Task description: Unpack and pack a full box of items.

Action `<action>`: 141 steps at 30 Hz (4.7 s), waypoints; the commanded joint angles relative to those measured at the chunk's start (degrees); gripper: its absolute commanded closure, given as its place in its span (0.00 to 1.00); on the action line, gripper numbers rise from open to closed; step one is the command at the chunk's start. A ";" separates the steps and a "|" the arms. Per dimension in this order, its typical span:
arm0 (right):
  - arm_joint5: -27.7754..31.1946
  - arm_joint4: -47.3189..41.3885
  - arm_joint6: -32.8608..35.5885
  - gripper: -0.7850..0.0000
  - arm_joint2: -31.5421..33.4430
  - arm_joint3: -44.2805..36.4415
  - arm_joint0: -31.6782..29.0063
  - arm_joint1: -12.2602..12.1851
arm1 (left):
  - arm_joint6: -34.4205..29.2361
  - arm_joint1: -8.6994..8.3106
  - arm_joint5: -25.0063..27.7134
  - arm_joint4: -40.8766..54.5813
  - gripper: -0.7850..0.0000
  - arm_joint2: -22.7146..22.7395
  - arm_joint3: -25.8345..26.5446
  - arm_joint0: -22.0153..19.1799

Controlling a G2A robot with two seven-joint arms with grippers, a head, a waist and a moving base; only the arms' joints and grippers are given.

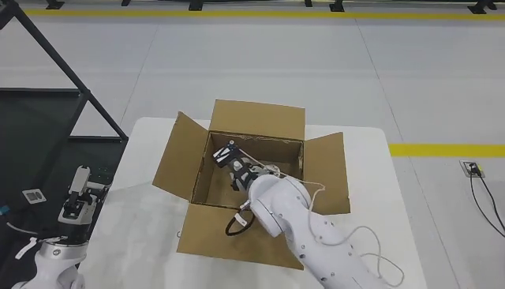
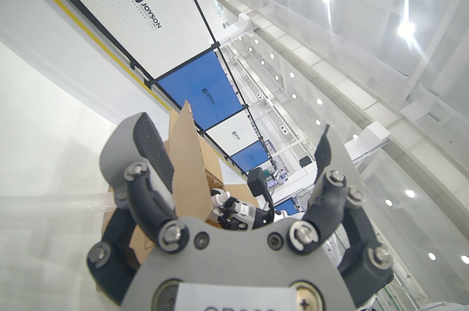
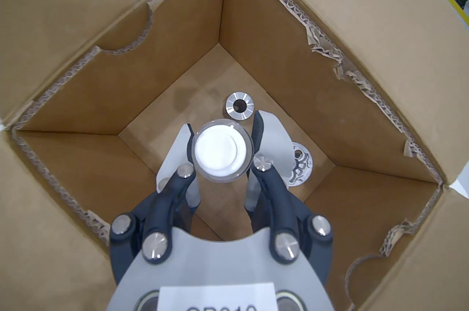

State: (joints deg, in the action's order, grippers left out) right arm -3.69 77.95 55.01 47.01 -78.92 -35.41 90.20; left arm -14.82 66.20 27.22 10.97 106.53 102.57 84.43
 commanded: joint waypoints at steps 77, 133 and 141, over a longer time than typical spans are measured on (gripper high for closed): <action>4.60 -24.67 -11.20 0.00 30.61 -27.13 -24.18 -1.55 | -8.47 -0.54 -6.65 -10.33 0.00 -6.43 -0.11 -5.42; 22.65 -65.52 17.24 0.00 36.17 -3.00 -9.12 -9.94 | -19.33 0.20 -14.83 -21.20 0.00 -31.17 -4.22 -21.14; 22.62 -64.57 15.06 0.00 31.20 3.48 -5.44 -10.10 | -19.27 0.19 -15.00 -21.52 0.00 -31.75 -5.54 -21.26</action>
State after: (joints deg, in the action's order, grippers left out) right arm 19.01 13.28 70.27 78.79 -76.24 -41.23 80.12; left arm -34.05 66.39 12.22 -10.47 74.88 97.20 63.17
